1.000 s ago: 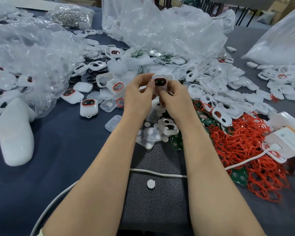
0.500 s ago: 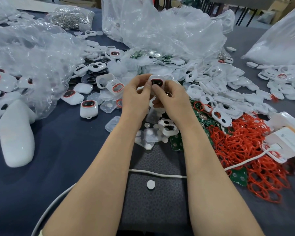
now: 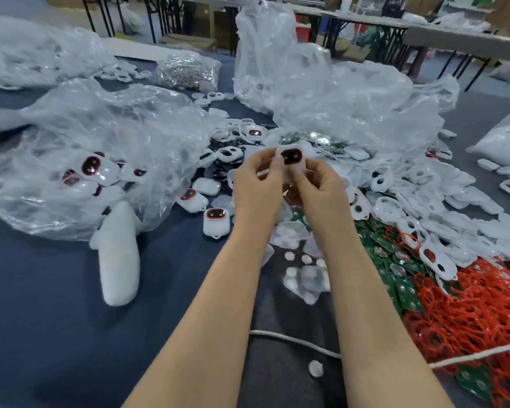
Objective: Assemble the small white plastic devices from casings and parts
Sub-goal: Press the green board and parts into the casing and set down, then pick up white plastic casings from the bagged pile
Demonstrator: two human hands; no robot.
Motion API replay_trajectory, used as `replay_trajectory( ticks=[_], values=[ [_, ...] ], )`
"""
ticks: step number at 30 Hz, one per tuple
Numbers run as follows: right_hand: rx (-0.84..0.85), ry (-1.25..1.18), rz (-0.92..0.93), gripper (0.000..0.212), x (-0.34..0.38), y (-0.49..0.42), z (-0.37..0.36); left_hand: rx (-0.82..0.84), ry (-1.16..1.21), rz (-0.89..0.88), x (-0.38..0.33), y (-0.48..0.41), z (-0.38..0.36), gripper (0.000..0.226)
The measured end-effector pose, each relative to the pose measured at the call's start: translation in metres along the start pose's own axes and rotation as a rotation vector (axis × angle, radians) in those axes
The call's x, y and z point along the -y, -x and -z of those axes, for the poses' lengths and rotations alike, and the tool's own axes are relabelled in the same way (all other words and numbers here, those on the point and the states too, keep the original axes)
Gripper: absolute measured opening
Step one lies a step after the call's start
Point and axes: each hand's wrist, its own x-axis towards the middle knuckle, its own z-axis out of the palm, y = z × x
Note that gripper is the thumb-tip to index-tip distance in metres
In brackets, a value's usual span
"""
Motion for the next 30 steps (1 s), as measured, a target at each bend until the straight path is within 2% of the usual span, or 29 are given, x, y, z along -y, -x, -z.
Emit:
replay_trajectory(
  ticks=[3,6,8,10,12,16,20,22,25,27,29,30],
  values=[
    [0.058,-0.022,0.056,0.019,0.022,-0.009,-0.061,-0.190,-0.015,-0.073,-0.026,-0.017,0.044,0.011],
    [0.265,-0.080,0.035,0.017,0.042,-0.011,-0.128,-0.429,0.005,-0.078,-0.044,-0.033,0.099,0.017],
    [0.426,-0.010,0.007,0.016,0.050,-0.010,-0.168,-0.550,0.020,-0.026,-0.048,-0.041,0.136,0.019],
    [0.507,0.171,0.008,0.026,0.051,-0.012,-0.203,-0.613,0.065,0.040,-0.046,-0.046,0.164,0.023],
    [0.460,0.421,0.038,0.036,0.048,-0.015,-0.228,-0.605,0.087,0.121,-0.043,-0.047,0.179,0.031],
    [0.281,0.731,0.007,0.030,0.037,-0.032,-0.229,-0.532,0.111,0.211,-0.035,-0.050,0.186,0.044],
    [0.341,0.950,-0.004,0.034,0.033,-0.039,-0.211,-0.605,0.052,0.170,-0.034,-0.059,0.180,0.039],
    [0.391,0.906,0.029,0.035,0.037,-0.037,-0.201,-0.607,0.040,0.104,-0.037,-0.058,0.168,0.036],
    [0.373,0.572,0.113,0.026,0.045,-0.035,-0.171,-0.564,0.011,-0.027,-0.043,-0.052,0.145,0.021],
    [0.153,0.403,0.138,0.022,0.047,-0.039,-0.139,-0.461,0.051,-0.048,-0.043,-0.050,0.130,0.014],
    [-0.091,0.475,0.144,0.024,0.041,-0.049,-0.107,-0.281,0.016,0.031,-0.037,-0.048,0.114,0.018],
    [-0.129,0.576,0.135,0.025,0.037,-0.053,-0.095,-0.178,-0.020,0.107,-0.033,-0.046,0.106,0.020]
  ],
)
